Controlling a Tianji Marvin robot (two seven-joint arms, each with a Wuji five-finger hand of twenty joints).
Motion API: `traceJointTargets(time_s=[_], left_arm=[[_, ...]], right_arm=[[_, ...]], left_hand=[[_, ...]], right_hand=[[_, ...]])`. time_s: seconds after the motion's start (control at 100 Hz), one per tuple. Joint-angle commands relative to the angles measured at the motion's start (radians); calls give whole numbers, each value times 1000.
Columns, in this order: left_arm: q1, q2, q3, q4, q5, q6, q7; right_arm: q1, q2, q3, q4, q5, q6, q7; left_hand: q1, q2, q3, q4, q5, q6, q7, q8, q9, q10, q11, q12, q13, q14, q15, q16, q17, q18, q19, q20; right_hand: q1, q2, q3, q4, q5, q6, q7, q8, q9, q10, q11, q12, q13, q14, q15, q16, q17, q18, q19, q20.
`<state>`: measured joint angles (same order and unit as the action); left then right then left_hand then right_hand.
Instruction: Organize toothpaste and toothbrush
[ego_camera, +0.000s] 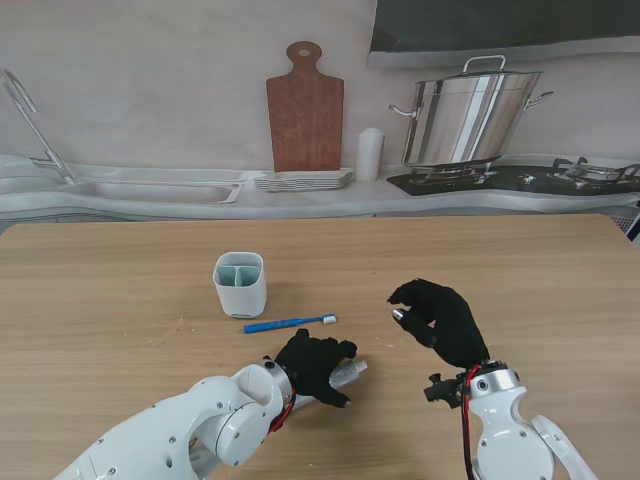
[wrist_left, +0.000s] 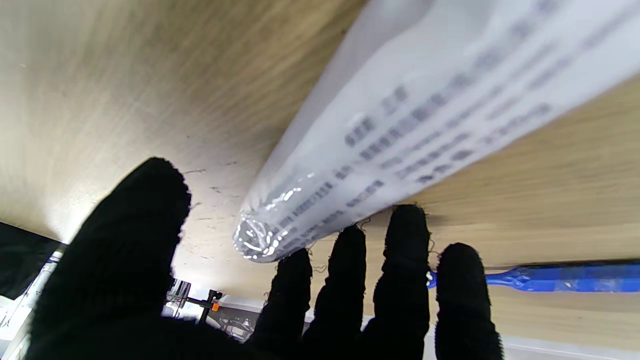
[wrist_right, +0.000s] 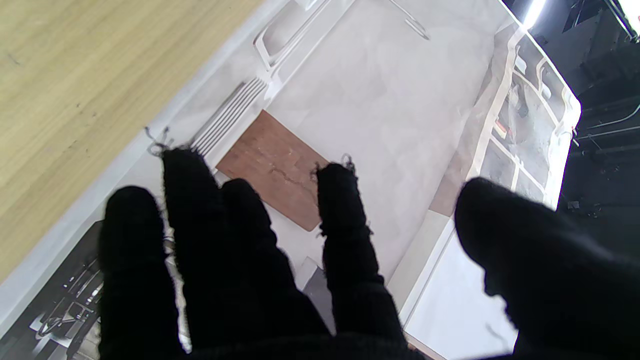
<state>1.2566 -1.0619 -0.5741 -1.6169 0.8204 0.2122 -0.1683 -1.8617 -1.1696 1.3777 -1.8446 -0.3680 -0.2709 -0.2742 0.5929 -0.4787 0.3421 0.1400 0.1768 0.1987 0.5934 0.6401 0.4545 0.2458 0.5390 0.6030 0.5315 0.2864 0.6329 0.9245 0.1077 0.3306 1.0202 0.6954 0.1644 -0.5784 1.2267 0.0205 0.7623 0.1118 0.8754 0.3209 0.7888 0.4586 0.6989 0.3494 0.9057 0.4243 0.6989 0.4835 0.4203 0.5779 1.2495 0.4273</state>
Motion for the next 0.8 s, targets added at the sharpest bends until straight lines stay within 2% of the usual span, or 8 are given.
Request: traceJointTargets(time_s=[0.0,0.09,0.22,0.3,0.54,0.68,0.74,0.79], left_arm=[[-14,-5,15,17,-18,9,-46],[-35,-5,34,31,-36,17,-61],[-59,-9,49,56,-67,27,-71],[-67,-14,56,73,-74,27,-59],[-86,-25,72,109,-99,22,-39],[-102,-30,87,132,-120,19,-37],[-105,-29,93,133,-115,21,-39],[-99,-28,87,126,-110,27,-39]], right_arm=[[-11,-5,0,-9,-1,1,12],[-11,-5,0,-9,-1,2,13],[-12,-5,2,-9,-1,1,12],[-13,-5,3,-9,-4,0,11],[-12,-5,1,-7,-5,1,13],[-12,-4,1,-7,-4,1,15],[-12,-4,1,-7,-4,0,15],[-12,-4,1,-6,-5,-1,15]], left_hand=[[9,-29,35,34,-44,0,1,9,-24,-2,30,46,11,-39,-68,-48,3,-16,30,21],[29,-47,72,36,-43,-4,14,21,-20,-5,48,61,24,-42,-35,-14,11,-23,69,59],[58,-97,196,35,-44,-24,77,70,1,-26,100,103,83,-73,71,111,72,-71,218,229],[85,-122,265,33,-27,-50,135,110,34,-48,136,127,128,-96,116,151,124,-93,272,280],[147,-162,373,32,38,-136,266,205,110,-96,199,172,235,-132,196,194,262,-144,399,323],[93,-161,350,22,39,-146,281,223,101,-91,194,175,230,-123,183,188,259,-142,401,317],[49,-131,314,17,34,-142,269,225,91,-86,182,173,219,-114,158,174,243,-131,375,301],[21,-108,282,34,33,-141,264,229,87,-79,174,171,209,-99,128,150,223,-108,338,281]], right_hand=[[0,-17,16,-32,18,-30,4,2,7,-31,0,3,16,2,0,16,2,17,13,17],[-1,-18,16,-32,19,-31,4,2,8,-31,0,3,16,4,0,17,2,17,12,17],[-1,-18,16,-32,19,-30,4,2,9,-30,0,3,16,4,-1,17,2,17,12,17],[-1,-17,16,-32,20,-30,4,2,10,-31,0,3,15,4,-1,17,2,17,12,17],[-1,-19,16,-32,21,-32,4,2,10,-31,-1,2,16,4,-1,17,1,19,11,16],[0,-19,16,-32,22,-33,4,1,11,-31,-2,2,18,4,-1,17,2,18,12,16],[-1,-18,16,-32,22,-32,3,1,12,-32,-2,2,18,4,-1,17,2,18,12,16],[0,-20,16,-32,22,-32,3,1,14,-32,-2,2,19,3,-2,17,2,18,12,16]])
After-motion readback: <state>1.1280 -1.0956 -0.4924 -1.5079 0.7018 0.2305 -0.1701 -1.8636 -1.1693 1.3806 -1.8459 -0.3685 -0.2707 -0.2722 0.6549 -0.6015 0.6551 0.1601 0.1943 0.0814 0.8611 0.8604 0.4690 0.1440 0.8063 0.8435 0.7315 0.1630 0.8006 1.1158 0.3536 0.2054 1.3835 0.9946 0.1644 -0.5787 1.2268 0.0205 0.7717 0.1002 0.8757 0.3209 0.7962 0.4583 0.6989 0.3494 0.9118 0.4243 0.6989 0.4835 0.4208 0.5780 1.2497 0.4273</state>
